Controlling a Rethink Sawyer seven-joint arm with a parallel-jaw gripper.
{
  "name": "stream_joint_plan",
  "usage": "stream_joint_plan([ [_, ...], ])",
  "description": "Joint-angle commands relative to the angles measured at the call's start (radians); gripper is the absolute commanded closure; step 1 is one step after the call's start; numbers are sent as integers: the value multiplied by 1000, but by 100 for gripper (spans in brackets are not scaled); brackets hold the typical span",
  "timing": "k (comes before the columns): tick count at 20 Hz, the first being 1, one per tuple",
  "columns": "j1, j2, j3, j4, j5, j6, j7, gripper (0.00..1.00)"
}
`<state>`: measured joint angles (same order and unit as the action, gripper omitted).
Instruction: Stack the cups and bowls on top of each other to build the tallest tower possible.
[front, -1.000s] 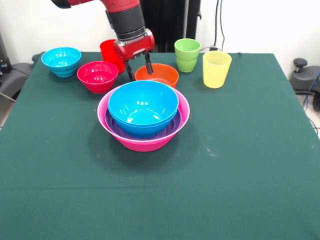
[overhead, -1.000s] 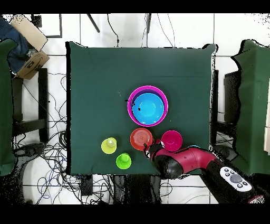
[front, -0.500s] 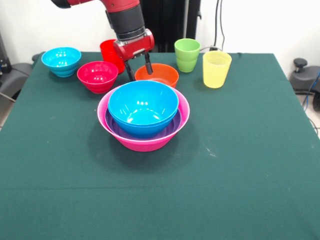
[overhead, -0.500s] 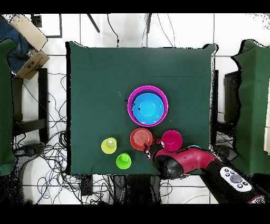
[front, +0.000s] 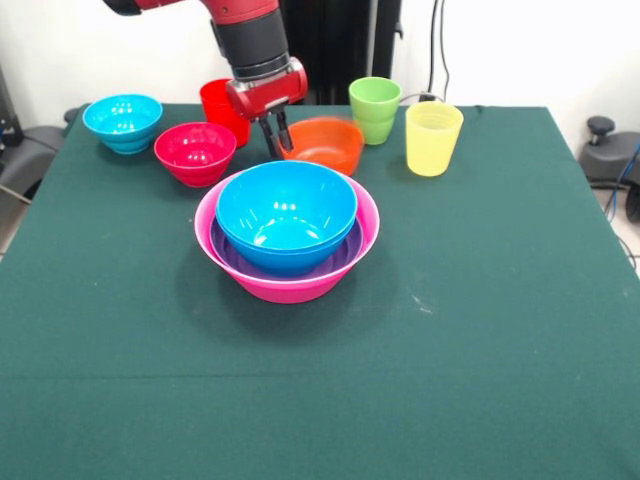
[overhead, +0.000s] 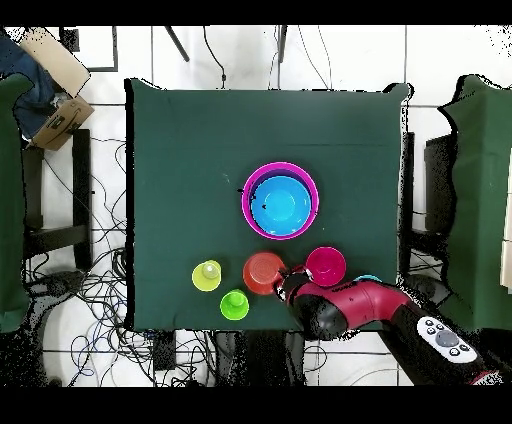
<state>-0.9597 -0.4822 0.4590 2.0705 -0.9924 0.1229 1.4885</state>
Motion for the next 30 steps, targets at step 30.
stream_joint_plan([
  [30, -43, -344, 340, -2, 410, 485, -146, 100],
])
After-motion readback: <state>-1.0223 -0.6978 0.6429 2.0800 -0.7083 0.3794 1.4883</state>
